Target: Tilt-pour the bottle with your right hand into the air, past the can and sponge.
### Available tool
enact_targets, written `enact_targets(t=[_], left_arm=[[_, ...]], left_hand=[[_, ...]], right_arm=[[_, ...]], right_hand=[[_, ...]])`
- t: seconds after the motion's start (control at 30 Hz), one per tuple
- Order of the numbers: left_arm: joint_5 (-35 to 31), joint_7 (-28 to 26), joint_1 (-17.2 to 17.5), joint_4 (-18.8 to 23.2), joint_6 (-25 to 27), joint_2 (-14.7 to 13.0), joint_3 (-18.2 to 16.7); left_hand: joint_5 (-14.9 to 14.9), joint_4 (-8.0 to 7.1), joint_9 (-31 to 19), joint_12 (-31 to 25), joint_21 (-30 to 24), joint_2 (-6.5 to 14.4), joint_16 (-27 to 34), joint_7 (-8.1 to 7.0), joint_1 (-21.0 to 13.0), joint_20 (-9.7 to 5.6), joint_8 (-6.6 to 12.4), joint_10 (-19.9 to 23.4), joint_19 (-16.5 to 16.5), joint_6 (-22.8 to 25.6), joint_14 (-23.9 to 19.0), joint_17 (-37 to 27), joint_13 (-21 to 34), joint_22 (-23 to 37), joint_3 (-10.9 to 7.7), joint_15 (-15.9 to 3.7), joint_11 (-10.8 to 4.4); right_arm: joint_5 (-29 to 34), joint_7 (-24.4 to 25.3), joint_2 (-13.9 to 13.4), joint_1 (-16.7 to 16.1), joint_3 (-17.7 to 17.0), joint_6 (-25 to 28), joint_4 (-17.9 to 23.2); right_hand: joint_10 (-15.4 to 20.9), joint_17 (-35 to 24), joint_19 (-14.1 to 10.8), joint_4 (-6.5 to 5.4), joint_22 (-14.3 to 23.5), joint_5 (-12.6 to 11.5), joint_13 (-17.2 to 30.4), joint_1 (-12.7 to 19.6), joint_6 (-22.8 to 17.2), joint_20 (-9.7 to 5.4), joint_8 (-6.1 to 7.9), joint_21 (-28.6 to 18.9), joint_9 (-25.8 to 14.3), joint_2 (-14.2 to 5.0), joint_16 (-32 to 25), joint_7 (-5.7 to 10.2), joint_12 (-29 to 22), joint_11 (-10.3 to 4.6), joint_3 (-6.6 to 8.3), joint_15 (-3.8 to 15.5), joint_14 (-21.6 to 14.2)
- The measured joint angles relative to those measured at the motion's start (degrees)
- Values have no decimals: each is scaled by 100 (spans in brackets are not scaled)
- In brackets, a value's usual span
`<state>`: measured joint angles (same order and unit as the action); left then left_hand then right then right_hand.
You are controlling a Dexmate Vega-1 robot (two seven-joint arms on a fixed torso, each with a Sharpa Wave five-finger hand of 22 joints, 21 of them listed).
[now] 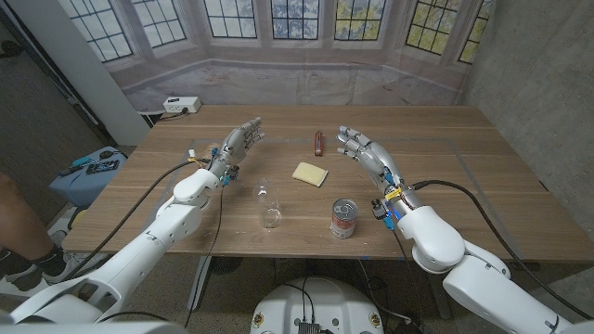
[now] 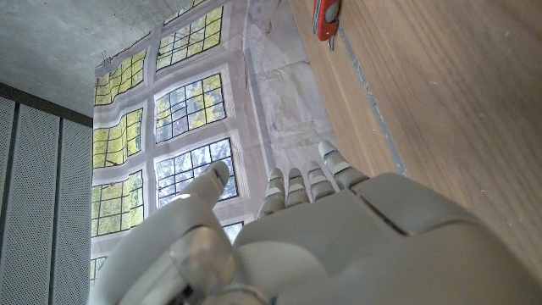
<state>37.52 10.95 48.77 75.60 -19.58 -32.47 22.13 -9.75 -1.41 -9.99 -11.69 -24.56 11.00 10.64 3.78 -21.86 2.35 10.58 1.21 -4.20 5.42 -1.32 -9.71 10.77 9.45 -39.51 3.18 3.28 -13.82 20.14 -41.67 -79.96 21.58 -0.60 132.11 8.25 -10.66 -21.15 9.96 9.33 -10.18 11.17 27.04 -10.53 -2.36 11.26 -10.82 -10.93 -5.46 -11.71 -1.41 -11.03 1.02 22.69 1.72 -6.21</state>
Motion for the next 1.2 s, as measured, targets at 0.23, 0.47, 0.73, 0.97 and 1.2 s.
enact_targets(t=[0.23,0.47,0.73,0.97,1.2], left_arm=[[13,95,-69,-157,-73,36,-7],[15,210,-221,-362,-138,114,21],[-22,244,-293,-452,-175,164,56],[-105,-24,-150,-190,-165,139,55],[-179,-398,129,184,-74,71,12]], left_hand=[[0,0,0,0,18,19,0,0,-19,0,0,0,0,0,0,0,0,0,0,0,0],[0,0,0,0,28,-6,0,0,-56,0,0,0,0,0,0,0,0,0,0,0,0],[0,24,0,0,42,-6,0,0,-56,0,0,0,0,0,0,0,0,0,24,0,0],[0,23,0,0,65,-6,0,0,-56,31,0,0,-31,0,0,0,0,0,24,0,0],[0,23,0,0,65,-7,0,0,-56,31,0,0,-31,0,0,0,0,0,24,0,0]], right_arm=[[169,136,94,-13,174,183,127],[312,214,159,-17,330,300,228],[381,187,120,-4,402,367,273],[334,18,-36,-3,351,349,273],[222,-155,-215,-18,226,301,285]], right_hand=[[9,0,-32,24,0,0,0,65,-1,-31,0,0,0,8,0,-16,0,9,24,-29,-29],[1,28,-31,23,0,0,0,140,30,-31,0,0,0,38,0,-46,0,18,24,-29,-28],[-22,27,-74,41,1,1,0,216,30,10,0,0,0,68,0,-45,0,40,42,-29,-28],[-22,27,-73,40,1,1,-1,291,30,10,0,0,0,84,0,-45,0,40,41,-29,-28],[-22,26,-73,40,1,2,-1,339,30,10,0,0,-1,96,28,-44,0,40,41,-30,-28]])
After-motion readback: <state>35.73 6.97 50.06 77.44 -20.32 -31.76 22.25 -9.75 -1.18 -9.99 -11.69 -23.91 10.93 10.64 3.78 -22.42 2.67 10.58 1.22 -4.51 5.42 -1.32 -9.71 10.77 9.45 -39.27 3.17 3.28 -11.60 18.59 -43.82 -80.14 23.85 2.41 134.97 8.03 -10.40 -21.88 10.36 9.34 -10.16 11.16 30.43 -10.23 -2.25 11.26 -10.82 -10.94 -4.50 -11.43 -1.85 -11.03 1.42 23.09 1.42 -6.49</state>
